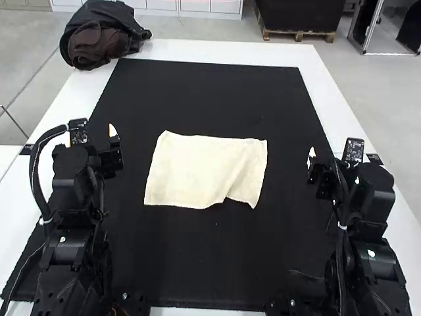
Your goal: Fold the towel.
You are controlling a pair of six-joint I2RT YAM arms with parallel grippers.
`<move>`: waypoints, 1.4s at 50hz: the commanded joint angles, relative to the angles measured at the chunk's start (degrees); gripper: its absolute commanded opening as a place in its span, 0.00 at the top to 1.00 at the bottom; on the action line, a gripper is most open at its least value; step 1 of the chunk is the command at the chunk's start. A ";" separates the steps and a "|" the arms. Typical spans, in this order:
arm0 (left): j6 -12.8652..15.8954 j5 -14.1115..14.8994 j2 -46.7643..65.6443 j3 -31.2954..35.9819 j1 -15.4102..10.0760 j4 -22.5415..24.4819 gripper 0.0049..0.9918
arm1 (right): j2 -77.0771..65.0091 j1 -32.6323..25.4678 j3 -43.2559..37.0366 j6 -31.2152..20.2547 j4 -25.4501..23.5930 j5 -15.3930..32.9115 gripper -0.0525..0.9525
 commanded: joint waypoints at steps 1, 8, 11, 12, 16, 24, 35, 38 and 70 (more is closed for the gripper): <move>-1.54 -0.41 -0.34 -0.21 -0.23 0.17 0.02 | -0.67 0.17 -0.32 0.60 -0.27 -1.26 0.03; -2.51 -0.41 -0.34 -0.21 -0.14 0.00 0.02 | -0.75 0.08 -0.32 0.60 -0.27 -1.26 0.03; -2.60 -0.41 -0.25 -0.21 -0.23 -0.09 0.02 | -0.67 0.17 -0.32 0.51 -0.27 -1.26 0.03; -2.77 -0.41 -0.25 -0.21 -0.32 -0.09 0.02 | -0.75 0.17 -0.32 0.51 -0.27 -1.26 0.03; -3.48 -0.41 -0.25 -0.21 -0.32 -0.35 0.02 | -0.75 0.17 -0.32 0.60 -0.27 -1.17 0.03; -8.40 -0.41 -0.34 -0.21 -0.14 -1.67 0.02 | -0.67 0.08 -0.32 0.60 -0.27 -1.26 0.03; -9.28 -0.41 -0.34 -0.21 -0.14 -1.93 0.02 | -0.67 0.08 -0.32 0.60 -0.36 -1.26 0.03; -9.28 -0.41 -0.34 -0.21 -0.14 -1.93 0.02 | -0.67 0.08 -0.32 0.51 -0.36 -1.17 0.03; -10.25 -0.41 -0.34 -0.21 -0.05 -2.20 0.02 | -0.67 0.08 -0.32 0.51 -0.36 -1.26 0.03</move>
